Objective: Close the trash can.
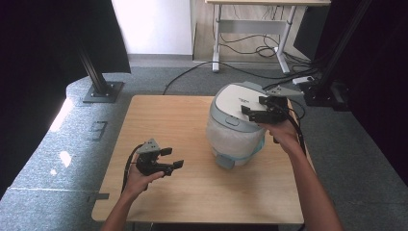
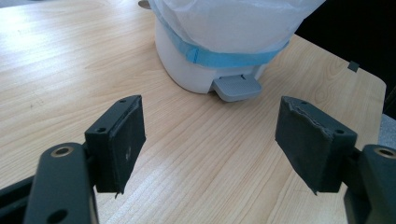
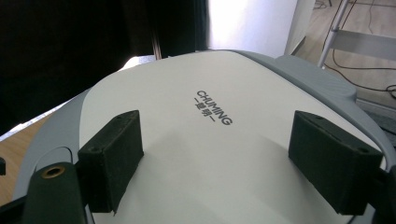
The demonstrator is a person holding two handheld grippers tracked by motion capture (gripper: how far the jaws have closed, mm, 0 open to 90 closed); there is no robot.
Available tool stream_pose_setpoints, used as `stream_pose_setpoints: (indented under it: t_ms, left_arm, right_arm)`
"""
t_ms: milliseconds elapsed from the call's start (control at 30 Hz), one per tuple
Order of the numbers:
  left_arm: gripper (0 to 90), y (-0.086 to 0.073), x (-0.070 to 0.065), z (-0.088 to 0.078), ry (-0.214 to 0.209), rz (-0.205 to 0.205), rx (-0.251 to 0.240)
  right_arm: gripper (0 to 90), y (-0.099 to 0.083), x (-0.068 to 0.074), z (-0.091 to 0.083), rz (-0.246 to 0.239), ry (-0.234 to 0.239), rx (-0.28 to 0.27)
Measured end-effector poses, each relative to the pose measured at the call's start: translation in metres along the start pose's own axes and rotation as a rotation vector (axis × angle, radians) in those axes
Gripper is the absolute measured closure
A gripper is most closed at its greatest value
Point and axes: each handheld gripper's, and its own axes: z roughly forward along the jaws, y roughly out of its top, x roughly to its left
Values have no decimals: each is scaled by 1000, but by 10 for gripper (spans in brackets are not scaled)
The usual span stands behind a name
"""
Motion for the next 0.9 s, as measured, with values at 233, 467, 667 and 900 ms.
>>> stream_pose_setpoints:
  t_ms: [233,467,667,900]
  left_arm:
    - [237,0,-1,2,-1,4,6]
    - [237,0,-3,2,-1,8,9]
    - [237,0,-4,3,-2,10,10]
    - [237,0,-4,3,-2,12,15]
  right_arm:
    - [170,5,7,0,-2,-16,43]
    - [170,6,10,0,8,-37,61]
    - [172,5,13,-1,14,-60,58]
    - [172,6,14,-1,17,-71,68]
